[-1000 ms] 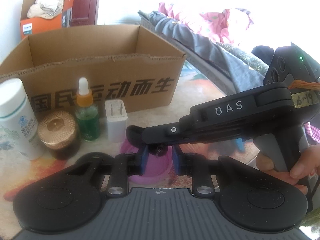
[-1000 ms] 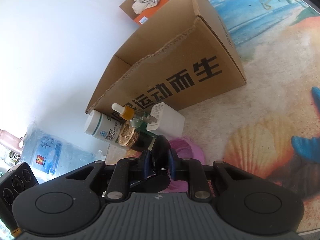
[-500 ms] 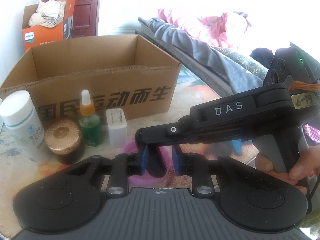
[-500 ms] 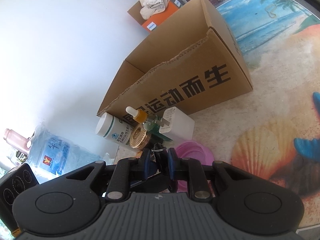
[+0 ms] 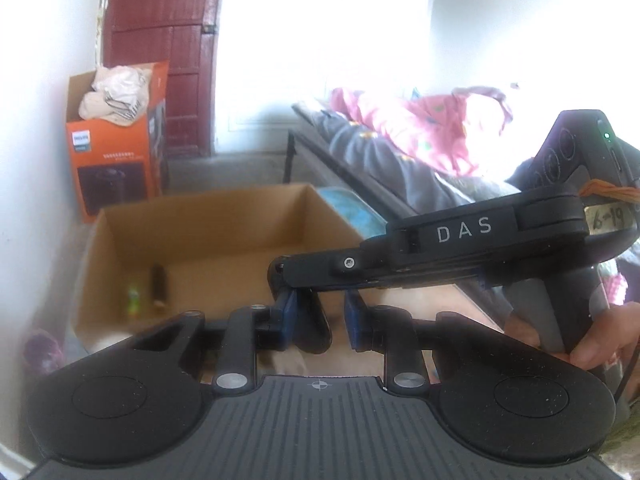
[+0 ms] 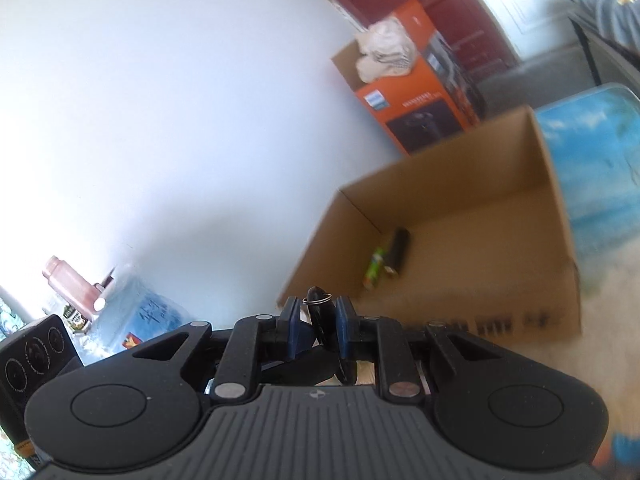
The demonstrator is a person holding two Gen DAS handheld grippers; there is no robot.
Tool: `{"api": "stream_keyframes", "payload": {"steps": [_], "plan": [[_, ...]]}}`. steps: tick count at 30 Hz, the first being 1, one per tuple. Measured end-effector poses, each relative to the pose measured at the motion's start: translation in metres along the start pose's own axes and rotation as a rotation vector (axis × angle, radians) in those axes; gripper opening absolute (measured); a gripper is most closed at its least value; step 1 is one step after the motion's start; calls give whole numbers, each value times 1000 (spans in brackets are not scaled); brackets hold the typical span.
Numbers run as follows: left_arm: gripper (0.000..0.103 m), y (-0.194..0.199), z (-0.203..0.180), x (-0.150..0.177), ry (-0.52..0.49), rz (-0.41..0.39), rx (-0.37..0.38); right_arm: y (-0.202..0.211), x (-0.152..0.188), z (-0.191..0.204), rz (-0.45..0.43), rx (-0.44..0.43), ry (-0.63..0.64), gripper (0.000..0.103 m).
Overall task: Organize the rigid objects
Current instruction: 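Carry the black item into the box and open the right gripper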
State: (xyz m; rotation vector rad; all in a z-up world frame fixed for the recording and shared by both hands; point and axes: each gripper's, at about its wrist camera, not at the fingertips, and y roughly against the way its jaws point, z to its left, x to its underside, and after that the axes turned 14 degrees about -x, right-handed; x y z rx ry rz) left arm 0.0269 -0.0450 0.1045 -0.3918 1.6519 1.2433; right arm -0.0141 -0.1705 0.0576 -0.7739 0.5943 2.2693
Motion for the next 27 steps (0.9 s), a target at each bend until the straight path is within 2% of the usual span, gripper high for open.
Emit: {"api": "stream_keyframes", "payload": {"steps": [5,11,21,27], "plan": [[25,-32,28,-33,22,27,-35,-43,-46,-11,31,-26,-12,21],[25,-92,62,-48,54,146,-44,-96,-82,-53,107,-5,-140,21],[25,-182,86,-44,77,413,-17,-155,-98,-135,250,121,-354,21],[25,-221,108,-48,111,561,-88,-204,-102,-167,333,157,-444,21]]}}
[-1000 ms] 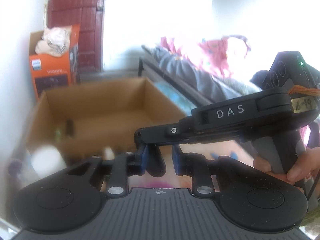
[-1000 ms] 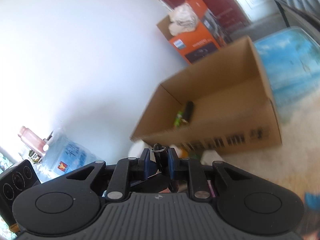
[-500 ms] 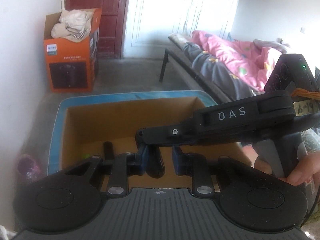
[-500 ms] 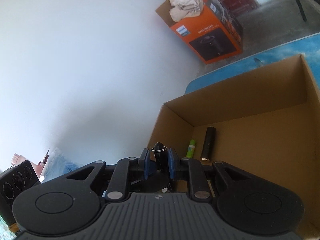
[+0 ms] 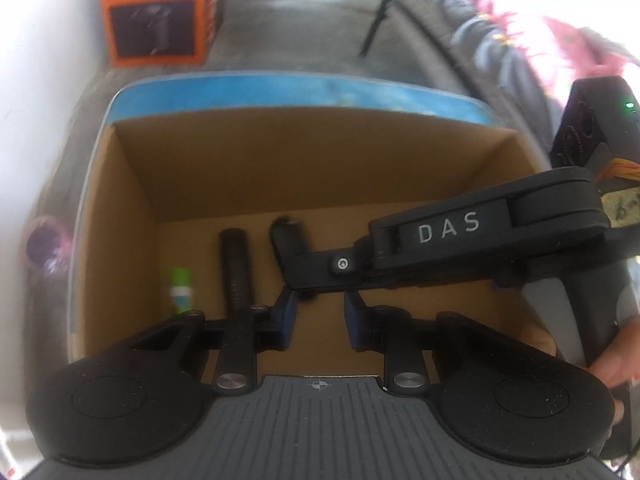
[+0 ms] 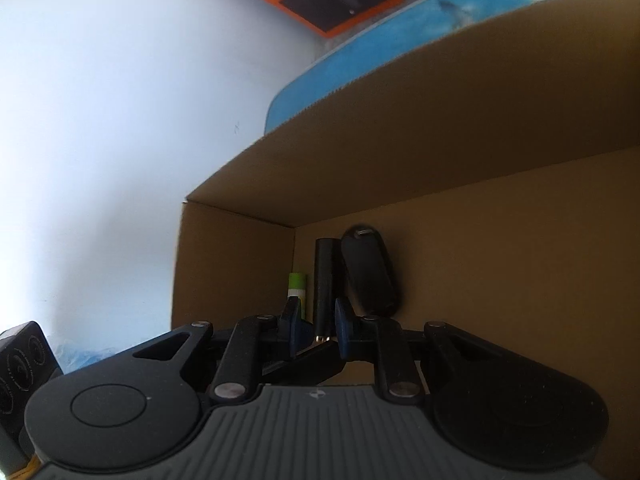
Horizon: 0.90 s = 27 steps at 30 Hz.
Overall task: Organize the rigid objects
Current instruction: 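Carry the black item into the box and open the right gripper, then withdraw the right gripper up out of the box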
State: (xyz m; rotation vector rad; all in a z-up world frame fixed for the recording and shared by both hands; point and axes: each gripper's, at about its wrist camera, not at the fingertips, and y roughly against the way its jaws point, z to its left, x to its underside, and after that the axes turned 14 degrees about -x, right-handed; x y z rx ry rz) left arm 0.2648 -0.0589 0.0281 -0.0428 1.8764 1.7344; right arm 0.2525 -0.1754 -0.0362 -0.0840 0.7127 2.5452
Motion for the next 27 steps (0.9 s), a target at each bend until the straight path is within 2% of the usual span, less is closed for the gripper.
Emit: {"api": "stream_keyframes", "payload": {"steps": [3,7,10,17,18,21,27], "plan": [[25,-3,7,-3,18,17,-32,-16,-5,2,26,16,3,21],[26,5,15,1,35,2,-21,-12,-8,8,13,-14,21,21],[27,15,13,5,15,-33,-33,0,-7,6,0,-25,8,22],[35,55,18,22,8,-132,2,46,3,18,-72,-87,18,24],[36,63,17,26,7,-150,9,54,7,21,-78,-96,26,27],[39,89,19,42,12,-211,35,82,29,36,-107,-122,80,51],[41,134,8,83,6,-317,62,132,92,58,-169,-129,186,54]]}}
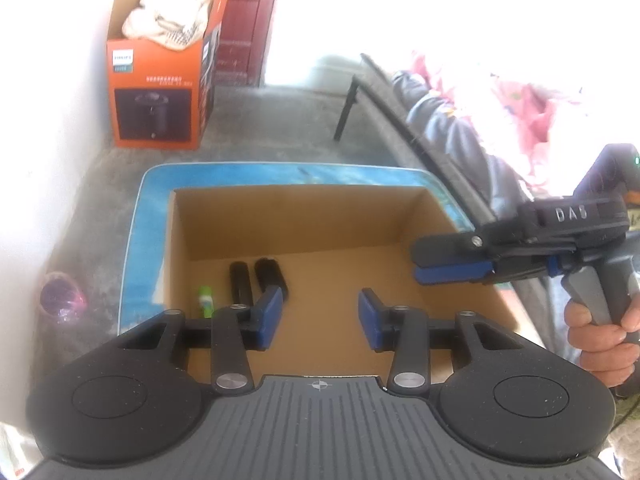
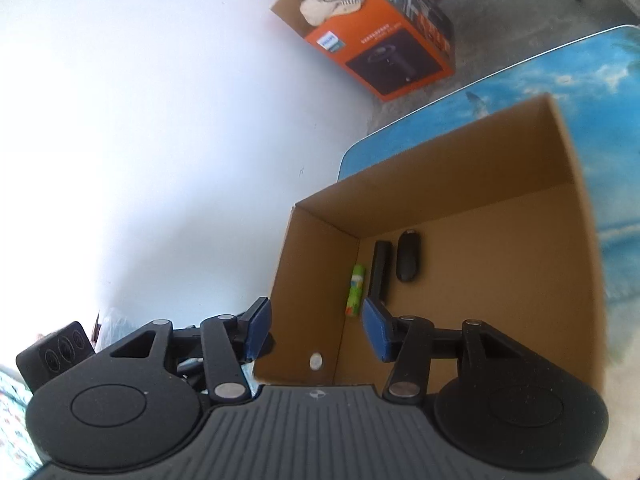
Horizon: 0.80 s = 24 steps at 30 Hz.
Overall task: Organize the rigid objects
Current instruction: 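Withdraw the right gripper up out of the box, then move the right gripper toward the empty pink bowl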
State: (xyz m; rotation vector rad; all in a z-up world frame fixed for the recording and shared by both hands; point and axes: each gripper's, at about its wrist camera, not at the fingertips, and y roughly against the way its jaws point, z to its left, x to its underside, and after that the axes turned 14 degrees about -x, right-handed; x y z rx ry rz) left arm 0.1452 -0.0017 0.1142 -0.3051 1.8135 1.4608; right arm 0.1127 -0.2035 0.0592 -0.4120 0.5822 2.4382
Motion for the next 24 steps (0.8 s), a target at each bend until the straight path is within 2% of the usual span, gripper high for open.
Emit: {"api": "stream_keyframes", "payload": {"steps": [7,12,19,22,24], "plan": [[42,30,-28,39,-79,-43,22,49,67,7,-79,-11,26,54],[48,41,-41,83,-106,-45,42,78,113,-5,-154,6,14,58],[49,27,-65,139,-121,45,78,82,160,-18,-212,189,70,59],[50,20,-79,156,-154,71,85,73,171,-25,-185,231,92,59],[50,14,-91,164,-194,79,64,68,180,-27,-160,264,125,59]]}}
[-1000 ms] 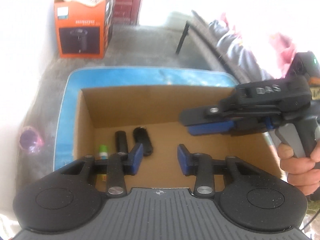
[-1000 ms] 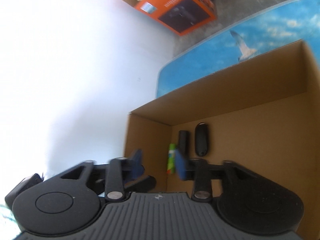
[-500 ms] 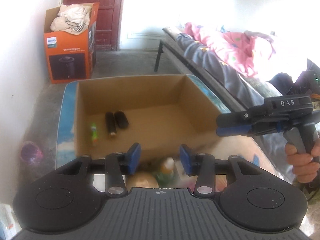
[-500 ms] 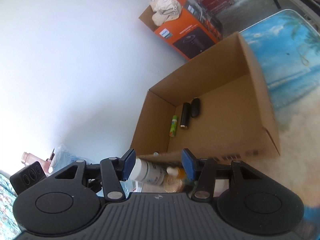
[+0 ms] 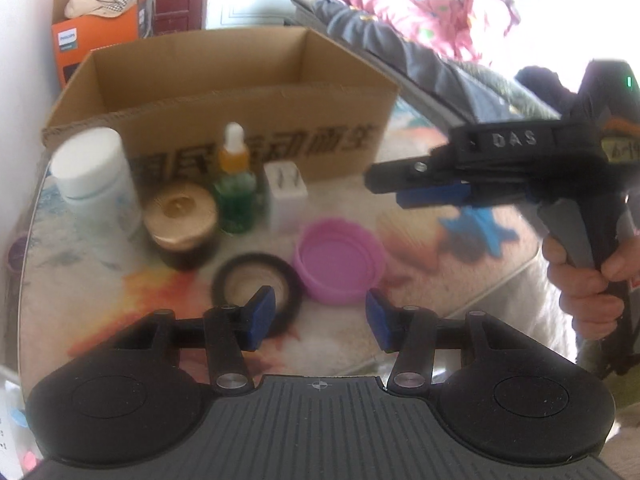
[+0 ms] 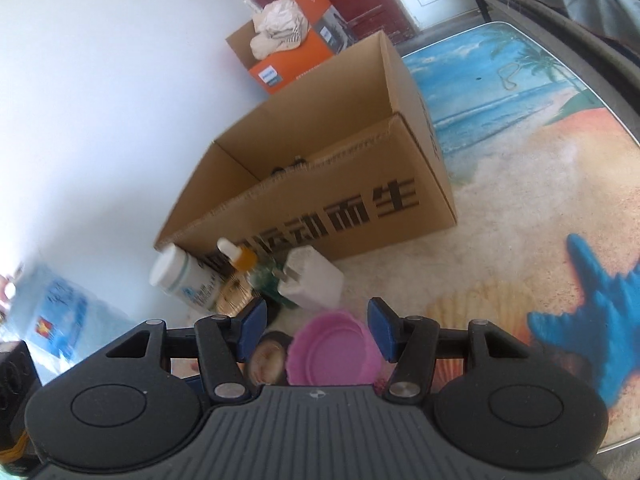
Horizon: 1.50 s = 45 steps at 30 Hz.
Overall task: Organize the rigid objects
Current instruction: 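Move the right gripper toward the empty pink bowl, then grasp the rim of the pink bowl with the right gripper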
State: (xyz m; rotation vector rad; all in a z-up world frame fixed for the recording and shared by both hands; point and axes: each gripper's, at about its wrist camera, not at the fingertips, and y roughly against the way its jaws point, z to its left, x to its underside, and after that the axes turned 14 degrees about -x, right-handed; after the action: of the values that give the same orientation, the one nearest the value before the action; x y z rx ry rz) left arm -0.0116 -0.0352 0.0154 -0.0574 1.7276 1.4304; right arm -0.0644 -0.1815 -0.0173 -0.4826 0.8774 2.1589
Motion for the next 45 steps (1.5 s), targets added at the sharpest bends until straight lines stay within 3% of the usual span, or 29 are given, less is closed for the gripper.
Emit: {"api": "stream_keyframes", "payload": {"steps": [8,20,35,37,39,45], "plan": [[50,-21,-35,17,-103,-4,-74,-20,13,0,55,68,115,56],[50,-34,-49,14,-125,-8,-66,-34,22,-3,106,122,220,30],[51,-40,-78,12,-198,-40,18,-7,30,-18,105,192,199,28],[58,-37,-78,12,-215,-66,-15,-5,31,-19,99,195,199,28],[72,-37,-78,12,-231,-87,-46,-4,31,-21,90,188,193,28],[76,-49,-81,9,-279,-91,-89,-5,31,-23,77,167,198,28]]}}
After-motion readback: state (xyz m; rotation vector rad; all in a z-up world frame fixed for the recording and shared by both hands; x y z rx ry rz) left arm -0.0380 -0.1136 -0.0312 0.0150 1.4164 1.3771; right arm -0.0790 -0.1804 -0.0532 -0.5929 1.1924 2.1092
